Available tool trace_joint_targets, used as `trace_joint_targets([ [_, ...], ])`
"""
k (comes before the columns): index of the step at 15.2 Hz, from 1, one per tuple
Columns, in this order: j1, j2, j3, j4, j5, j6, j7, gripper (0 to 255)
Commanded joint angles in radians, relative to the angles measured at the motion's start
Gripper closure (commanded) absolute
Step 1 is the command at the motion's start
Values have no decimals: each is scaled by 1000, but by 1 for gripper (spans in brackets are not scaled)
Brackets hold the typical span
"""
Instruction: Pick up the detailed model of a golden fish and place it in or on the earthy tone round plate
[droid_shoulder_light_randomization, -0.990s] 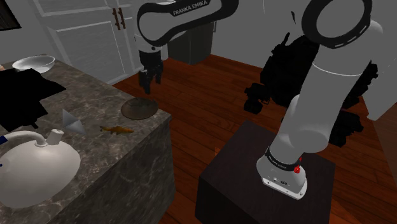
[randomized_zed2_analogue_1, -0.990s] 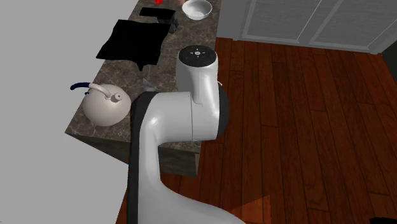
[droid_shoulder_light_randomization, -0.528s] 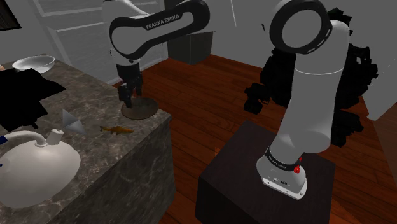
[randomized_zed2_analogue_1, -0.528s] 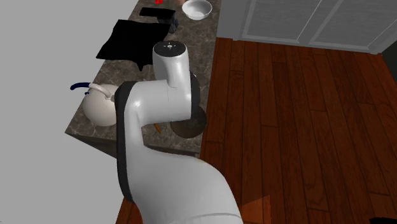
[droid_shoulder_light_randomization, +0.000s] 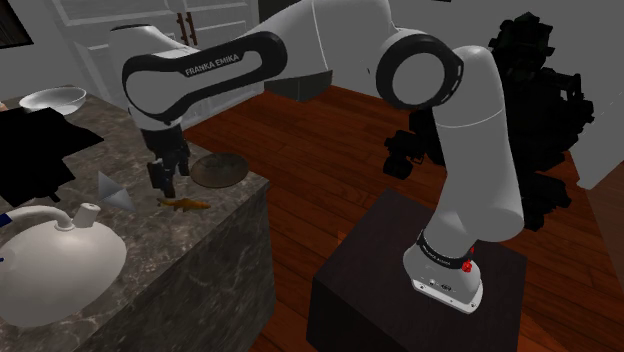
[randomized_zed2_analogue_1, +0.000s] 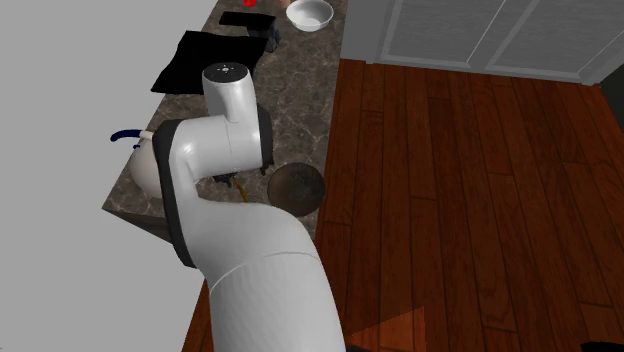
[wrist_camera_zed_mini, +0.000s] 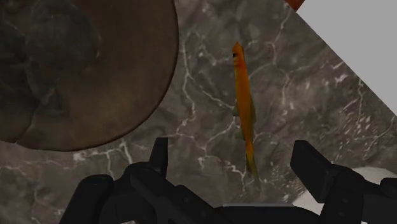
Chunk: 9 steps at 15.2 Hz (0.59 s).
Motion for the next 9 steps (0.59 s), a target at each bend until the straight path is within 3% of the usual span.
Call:
trace_joint_targets([
  [1, 27, 70, 12, 85, -9, -23, -11, 0],
  [2, 37, 96, 16, 119, -12, -34, -15, 0],
  [9, 41, 115, 15, 55, -14, 49, -13, 0],
])
